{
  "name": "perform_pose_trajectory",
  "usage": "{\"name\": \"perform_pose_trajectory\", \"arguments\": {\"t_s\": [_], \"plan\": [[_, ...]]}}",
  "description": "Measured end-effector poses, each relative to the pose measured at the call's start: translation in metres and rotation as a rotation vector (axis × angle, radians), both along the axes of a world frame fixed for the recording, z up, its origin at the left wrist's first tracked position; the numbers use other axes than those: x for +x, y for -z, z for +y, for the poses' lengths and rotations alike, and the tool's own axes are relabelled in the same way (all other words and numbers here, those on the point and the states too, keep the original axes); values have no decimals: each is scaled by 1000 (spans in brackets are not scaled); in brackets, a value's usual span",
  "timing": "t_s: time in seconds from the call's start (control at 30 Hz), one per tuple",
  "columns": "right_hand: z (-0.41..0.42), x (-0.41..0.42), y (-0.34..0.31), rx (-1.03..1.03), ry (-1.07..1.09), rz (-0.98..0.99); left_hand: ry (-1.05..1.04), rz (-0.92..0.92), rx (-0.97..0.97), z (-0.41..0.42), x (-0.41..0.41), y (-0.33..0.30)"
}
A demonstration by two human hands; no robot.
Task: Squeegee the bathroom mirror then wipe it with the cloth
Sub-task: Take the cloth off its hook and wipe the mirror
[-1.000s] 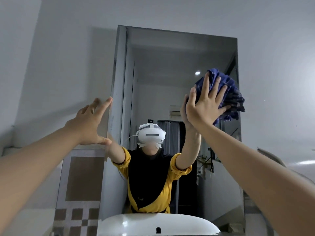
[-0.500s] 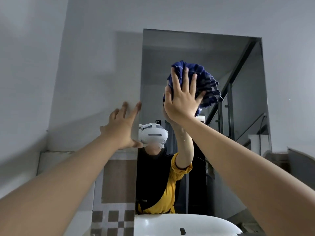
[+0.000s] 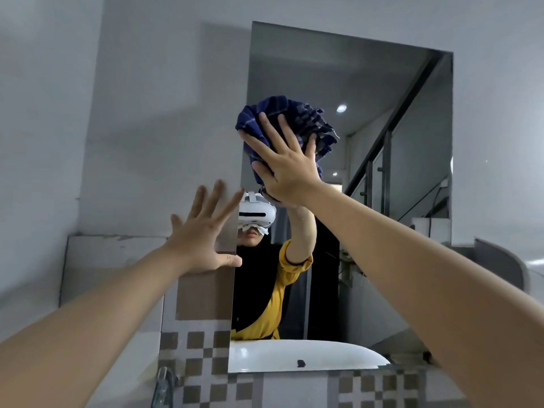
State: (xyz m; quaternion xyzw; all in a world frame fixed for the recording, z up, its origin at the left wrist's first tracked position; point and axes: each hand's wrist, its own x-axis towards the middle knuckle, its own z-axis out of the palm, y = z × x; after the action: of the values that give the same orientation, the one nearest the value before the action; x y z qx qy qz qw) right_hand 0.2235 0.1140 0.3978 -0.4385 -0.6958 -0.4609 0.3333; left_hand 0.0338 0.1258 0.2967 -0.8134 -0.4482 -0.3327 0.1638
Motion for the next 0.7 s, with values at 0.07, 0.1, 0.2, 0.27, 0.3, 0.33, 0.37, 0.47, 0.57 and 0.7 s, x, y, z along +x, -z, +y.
{"name": "perform_pose_trajectory", "arguments": {"t_s": [0.07, 0.1, 0.2, 0.27, 0.3, 0.33, 0.37, 0.47, 0.57, 0.7], "plan": [[2, 12, 9, 31, 34, -40, -3, -17, -13, 0, 2, 2], [2, 19, 11, 42, 48, -53, -6, -20, -22, 0, 3, 2], [-1, 42, 15, 52, 73, -58, -34, -24, -45, -1, 4, -1], [-4, 60, 17, 53, 87, -35, -33, -27, -63, -2, 4, -1], [-5, 70, 18, 54, 95, -18, -26, -30, -72, -3, 4, -1], [-6, 81, 19, 54, 104, 3, -21, -31, -80, -4, 4, -2], [-8, 93, 20, 54, 111, 28, -18, -33, -87, -5, 5, -2], [-14, 133, 25, 62, 135, 123, -17, -38, -98, -9, 6, -2], [-18, 173, 32, 82, 169, 243, -37, -42, -88, -10, 8, -1], [-21, 215, 43, 83, 205, 393, -78, -47, -74, -9, 10, 1]]}}
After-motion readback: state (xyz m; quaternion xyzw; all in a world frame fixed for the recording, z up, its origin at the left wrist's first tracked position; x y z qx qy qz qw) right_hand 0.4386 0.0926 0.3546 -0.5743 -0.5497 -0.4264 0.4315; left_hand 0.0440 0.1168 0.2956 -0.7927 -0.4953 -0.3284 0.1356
